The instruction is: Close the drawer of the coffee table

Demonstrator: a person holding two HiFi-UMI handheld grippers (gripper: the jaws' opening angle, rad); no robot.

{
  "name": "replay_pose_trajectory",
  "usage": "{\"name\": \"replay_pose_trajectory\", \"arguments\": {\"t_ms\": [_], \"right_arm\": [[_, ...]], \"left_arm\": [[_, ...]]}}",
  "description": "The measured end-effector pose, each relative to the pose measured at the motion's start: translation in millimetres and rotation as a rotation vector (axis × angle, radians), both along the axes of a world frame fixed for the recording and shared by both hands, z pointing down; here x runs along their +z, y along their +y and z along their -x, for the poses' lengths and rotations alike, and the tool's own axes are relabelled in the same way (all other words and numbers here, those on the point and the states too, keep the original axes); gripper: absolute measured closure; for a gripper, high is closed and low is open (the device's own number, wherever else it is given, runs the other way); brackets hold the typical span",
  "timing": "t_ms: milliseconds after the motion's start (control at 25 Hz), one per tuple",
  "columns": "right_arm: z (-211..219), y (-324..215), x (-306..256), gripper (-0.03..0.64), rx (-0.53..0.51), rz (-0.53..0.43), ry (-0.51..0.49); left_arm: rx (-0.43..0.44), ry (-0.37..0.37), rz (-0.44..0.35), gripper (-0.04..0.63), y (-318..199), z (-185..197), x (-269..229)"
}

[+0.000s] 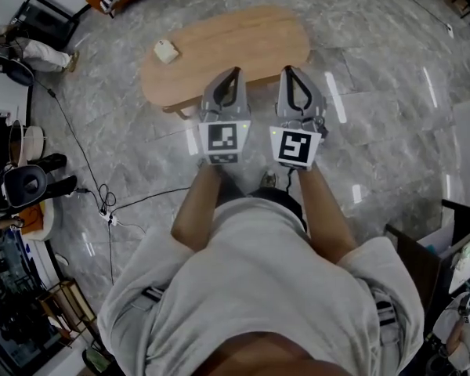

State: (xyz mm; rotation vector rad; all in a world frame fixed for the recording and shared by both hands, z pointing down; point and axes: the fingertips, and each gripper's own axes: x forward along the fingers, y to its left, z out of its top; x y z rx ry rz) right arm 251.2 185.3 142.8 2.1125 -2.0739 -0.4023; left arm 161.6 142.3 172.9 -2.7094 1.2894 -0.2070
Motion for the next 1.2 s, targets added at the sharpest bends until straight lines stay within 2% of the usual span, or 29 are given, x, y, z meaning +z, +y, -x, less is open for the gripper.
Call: {"name": "replay_pose_trajectory", "arguments": {"t_ms": [160,440,680,880,1080,1200], "right_arm": [[-3.8,2.9,3.9,0.614,-0.013,0.018,0.009],[10.3,-5.4,20.4,0.614,-0.023,0.072,0.034],[37.6,-29.2,45.3,0.614,-0.025,0.150,0.079],[46.5,-51.5,66.6,0.614,-0.013,0.197,0.065],[54.6,-65.5,57.9,0.612,-0.021,0.168,0.021],[60.1,-72.7,44.3,0.612,0.011,0.139,0.076]], "left_arm": [[-0.013,0.000,0.022,0.575,0.7,-5.2,-0.7],[-0.045,-0.003,0.093,0.575,-2.6,19.0,22.5],[-0.047,0.030,0.158,0.575,-30.3,46.3,44.2],[-0.028,0.041,0.216,0.575,-61.4,54.7,74.5],[-0.046,0.047,0.172,0.575,-114.1,90.1,60.6],[-0.061,0.051,0.132,0.575,-144.7,120.6,45.6]]}}
